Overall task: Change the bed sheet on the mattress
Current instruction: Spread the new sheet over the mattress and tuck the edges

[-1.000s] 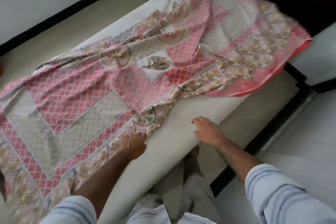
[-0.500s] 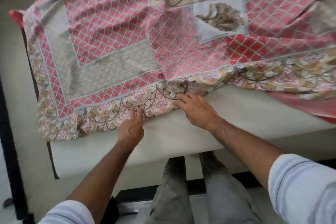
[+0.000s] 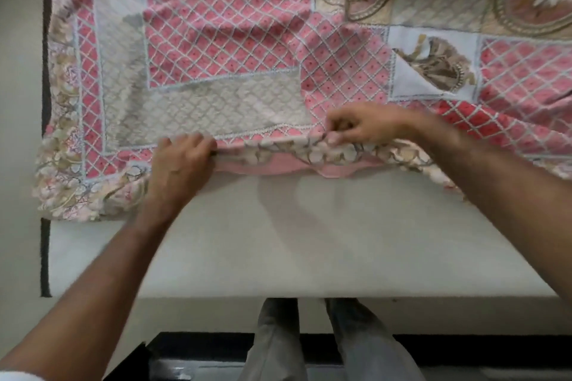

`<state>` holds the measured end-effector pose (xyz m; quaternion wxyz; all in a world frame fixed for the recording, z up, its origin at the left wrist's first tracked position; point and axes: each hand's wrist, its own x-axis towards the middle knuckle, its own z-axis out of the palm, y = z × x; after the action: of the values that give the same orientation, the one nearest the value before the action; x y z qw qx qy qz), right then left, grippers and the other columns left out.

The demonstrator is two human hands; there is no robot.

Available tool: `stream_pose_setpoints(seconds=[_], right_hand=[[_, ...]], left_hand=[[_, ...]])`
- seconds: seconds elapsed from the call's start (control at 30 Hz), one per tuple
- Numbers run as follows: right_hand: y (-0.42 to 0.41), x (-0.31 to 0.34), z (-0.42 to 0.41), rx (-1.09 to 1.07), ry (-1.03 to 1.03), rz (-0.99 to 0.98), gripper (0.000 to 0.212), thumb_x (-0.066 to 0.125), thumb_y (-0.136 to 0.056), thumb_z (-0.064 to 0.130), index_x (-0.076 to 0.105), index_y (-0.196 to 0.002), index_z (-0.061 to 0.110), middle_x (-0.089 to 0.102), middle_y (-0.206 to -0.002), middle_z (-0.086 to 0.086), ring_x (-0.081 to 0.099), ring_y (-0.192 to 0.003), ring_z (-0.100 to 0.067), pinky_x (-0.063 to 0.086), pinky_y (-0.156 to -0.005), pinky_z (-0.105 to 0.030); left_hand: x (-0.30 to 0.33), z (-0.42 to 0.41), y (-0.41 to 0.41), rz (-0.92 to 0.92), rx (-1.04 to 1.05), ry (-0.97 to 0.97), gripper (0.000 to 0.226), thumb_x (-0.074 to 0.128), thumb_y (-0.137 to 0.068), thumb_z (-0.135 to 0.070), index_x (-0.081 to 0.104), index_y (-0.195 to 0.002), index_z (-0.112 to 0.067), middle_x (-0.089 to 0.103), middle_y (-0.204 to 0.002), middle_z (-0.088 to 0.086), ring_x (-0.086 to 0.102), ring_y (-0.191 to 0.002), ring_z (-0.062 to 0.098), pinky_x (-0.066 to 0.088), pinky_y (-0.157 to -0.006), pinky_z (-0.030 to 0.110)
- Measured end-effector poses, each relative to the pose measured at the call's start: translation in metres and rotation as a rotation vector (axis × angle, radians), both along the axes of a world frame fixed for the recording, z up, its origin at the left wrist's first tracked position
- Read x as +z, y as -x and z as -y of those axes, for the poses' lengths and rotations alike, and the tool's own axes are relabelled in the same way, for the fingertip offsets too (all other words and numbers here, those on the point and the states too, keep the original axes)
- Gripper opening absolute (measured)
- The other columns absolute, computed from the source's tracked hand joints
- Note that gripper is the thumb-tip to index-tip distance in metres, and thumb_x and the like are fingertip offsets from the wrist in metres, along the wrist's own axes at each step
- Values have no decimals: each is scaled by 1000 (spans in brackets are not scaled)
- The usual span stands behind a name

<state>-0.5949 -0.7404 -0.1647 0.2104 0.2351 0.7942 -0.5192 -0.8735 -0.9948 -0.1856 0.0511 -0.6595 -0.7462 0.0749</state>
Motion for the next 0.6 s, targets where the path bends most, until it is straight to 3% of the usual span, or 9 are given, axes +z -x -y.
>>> stream_pose_setpoints(seconds=[0.07,0.13,0.2,0.23,0.33,0.4,0.5,0.6], right_hand=[[26,6,-26,-228,-183,-100,3,62,-98,19,59,-97,22,60,-90,5,55,-79,-9,43,-67,-29],[41,3,-39,-628,-584,-281,18,53,-95,7,57,-107,20,61,-100,3,58,-90,-13,48,-71,-30],[43,-2,-32,-886,-832,-439,30,49,-87,-3,58,-110,14,60,-106,0,56,-97,-16,48,-81,-31],[43,-8,-19,-899,-818,-475,31,49,-85,-5,58,-109,11,59,-105,-2,55,-97,-17,48,-83,-32],[32,-37,41,-458,-746,-406,39,58,-80,0,59,-117,12,57,-112,-5,55,-104,-26,49,-89,-42],[22,-62,69,-169,-769,-243,52,63,-77,10,55,-128,16,54,-123,-5,53,-113,-30,49,-91,-49],[25,-85,77,-107,-796,-133,58,67,-79,18,52,-135,17,53,-132,-4,51,-119,-29,48,-94,-47],[44,-94,71,-121,-914,-158,38,64,-84,23,59,-121,21,63,-117,1,58,-108,-23,43,-93,-40]], left_hand=[[19,-36,22,12,114,-143,17,57,-87,-10,62,-102,-16,64,-96,12,63,-81,36,42,-73,46],[34,-64,37,98,277,-240,43,56,-85,-6,56,-127,-17,57,-125,13,60,-103,37,44,-81,48],[39,-80,42,182,378,-368,53,56,-82,-4,51,-133,-18,52,-132,12,56,-112,33,44,-82,47],[38,-83,37,231,368,-392,51,57,-82,-3,54,-131,-16,54,-127,14,57,-108,33,44,-81,47],[11,-73,12,298,154,-215,40,66,-82,-5,60,-122,-9,61,-114,18,61,-91,38,49,-74,47],[-17,-57,2,240,61,9,48,72,-83,-17,58,-128,-12,61,-124,15,62,-99,38,50,-77,47],[-50,-40,10,218,63,159,54,72,-84,-28,55,-134,-16,58,-136,9,59,-113,36,48,-85,47],[-65,-43,21,182,52,150,44,68,-87,-30,57,-127,-17,61,-130,7,60,-106,36,49,-82,46]])
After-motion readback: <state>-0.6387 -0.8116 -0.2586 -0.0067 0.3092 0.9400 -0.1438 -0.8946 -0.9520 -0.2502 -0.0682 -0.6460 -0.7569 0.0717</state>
